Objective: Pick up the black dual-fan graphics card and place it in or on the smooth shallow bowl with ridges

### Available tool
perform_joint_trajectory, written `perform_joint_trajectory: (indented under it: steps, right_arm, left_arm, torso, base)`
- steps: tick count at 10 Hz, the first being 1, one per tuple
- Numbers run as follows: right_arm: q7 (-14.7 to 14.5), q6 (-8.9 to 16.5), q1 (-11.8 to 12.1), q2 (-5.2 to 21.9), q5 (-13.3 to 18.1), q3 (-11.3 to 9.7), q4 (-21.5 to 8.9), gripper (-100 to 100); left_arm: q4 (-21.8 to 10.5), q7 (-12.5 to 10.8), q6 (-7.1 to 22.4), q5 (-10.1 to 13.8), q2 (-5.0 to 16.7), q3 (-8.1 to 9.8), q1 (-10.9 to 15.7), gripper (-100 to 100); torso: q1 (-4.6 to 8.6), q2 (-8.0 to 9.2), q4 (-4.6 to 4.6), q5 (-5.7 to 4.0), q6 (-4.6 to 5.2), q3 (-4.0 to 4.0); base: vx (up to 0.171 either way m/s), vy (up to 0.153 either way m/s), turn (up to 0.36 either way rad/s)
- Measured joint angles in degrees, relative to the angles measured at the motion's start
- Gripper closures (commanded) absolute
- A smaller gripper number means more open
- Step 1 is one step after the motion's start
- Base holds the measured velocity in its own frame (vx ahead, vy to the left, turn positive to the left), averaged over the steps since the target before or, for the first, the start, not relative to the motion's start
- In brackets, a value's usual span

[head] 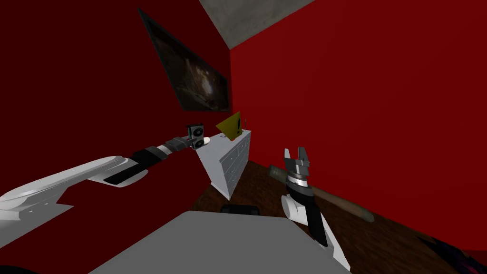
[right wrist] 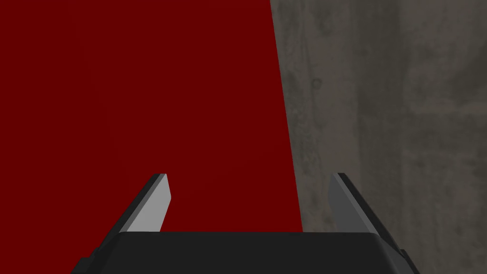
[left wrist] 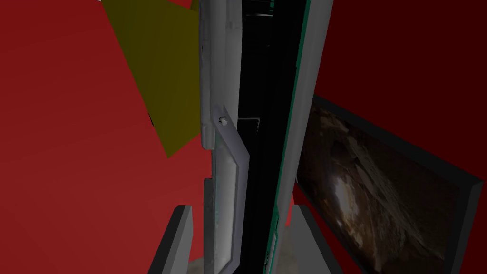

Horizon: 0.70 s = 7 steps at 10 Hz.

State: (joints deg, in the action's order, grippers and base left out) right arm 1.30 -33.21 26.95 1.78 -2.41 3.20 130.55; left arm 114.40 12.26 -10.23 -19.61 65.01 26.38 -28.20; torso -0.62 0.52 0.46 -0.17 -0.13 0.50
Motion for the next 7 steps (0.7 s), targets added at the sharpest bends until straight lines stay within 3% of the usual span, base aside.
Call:
perform_joint_trajectory:
  steps: [7]
  right_arm:
    - [0.0, 0.0, 0.01, 0.0, 0.0, 0.0, 0.0, 0]
  left_arm:
    - [3.1, -7.01, 4.63, 2.94, 2.35, 3.14, -3.67, 100]
  torso:
    - [0.05, -0.33, 0.03, 0.04, 0.12, -0.14]
  base:
    - [0.028, 0.239, -0.265]
